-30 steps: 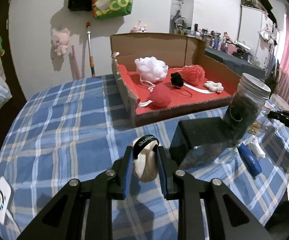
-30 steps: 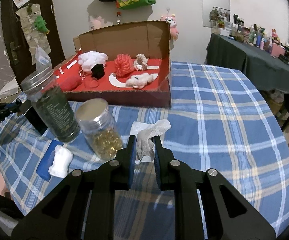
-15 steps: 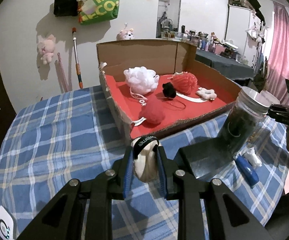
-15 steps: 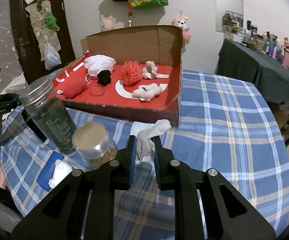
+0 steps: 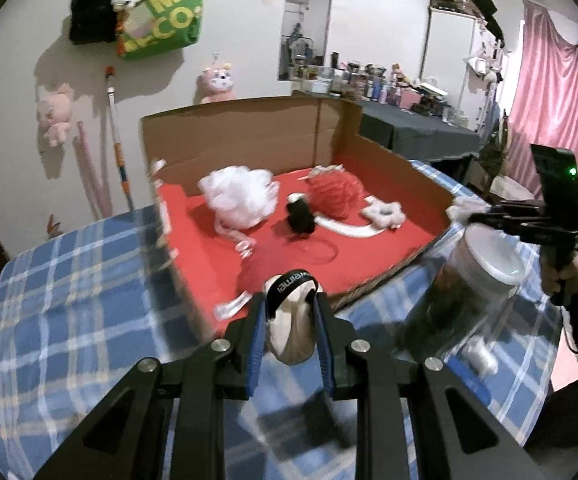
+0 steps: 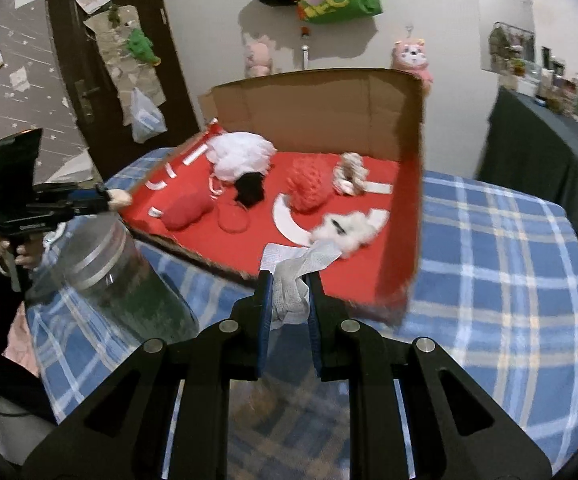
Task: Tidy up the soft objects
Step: 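Carry the powder puff and white tissue in both grippers over the box, then open the left gripper to drop the powder puff while the right releases the tissue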
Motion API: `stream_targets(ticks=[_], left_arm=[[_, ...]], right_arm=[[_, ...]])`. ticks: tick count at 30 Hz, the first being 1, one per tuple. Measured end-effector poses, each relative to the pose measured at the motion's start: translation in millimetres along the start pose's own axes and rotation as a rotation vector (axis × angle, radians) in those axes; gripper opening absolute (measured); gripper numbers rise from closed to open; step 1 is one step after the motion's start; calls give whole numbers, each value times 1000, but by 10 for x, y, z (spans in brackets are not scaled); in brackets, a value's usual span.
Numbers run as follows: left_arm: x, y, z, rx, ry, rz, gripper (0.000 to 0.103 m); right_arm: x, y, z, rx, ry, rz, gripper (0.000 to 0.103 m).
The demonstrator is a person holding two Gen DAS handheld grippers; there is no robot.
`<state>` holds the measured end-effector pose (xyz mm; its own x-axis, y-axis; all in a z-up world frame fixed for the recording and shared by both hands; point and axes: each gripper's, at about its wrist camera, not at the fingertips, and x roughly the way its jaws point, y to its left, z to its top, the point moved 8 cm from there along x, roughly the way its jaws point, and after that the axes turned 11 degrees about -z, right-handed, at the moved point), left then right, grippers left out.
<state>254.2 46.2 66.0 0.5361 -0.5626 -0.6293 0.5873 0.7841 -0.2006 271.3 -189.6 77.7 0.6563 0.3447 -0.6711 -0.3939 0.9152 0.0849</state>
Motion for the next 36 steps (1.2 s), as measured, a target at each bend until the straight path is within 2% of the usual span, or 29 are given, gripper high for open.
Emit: stream_targets(ticks=[5,10,19,27,36], left_arm=[[329,-186,282,35,55,-69,25],[790,-288,474,46,171,-117,25],[1404,-211,501,47,334,-109,25],[1560,-100,456,33,388,-96,30],[1623,-52,427,27,400,-92,42]], right_arm=[[296,132,239,-36,63,69,16],[701,183,422,-34,182,134,16],[1158,256,432,-62,341,159,16],[1316,262,399,-93,397,129,16],[1451,338,357,-164,425,73,17]])
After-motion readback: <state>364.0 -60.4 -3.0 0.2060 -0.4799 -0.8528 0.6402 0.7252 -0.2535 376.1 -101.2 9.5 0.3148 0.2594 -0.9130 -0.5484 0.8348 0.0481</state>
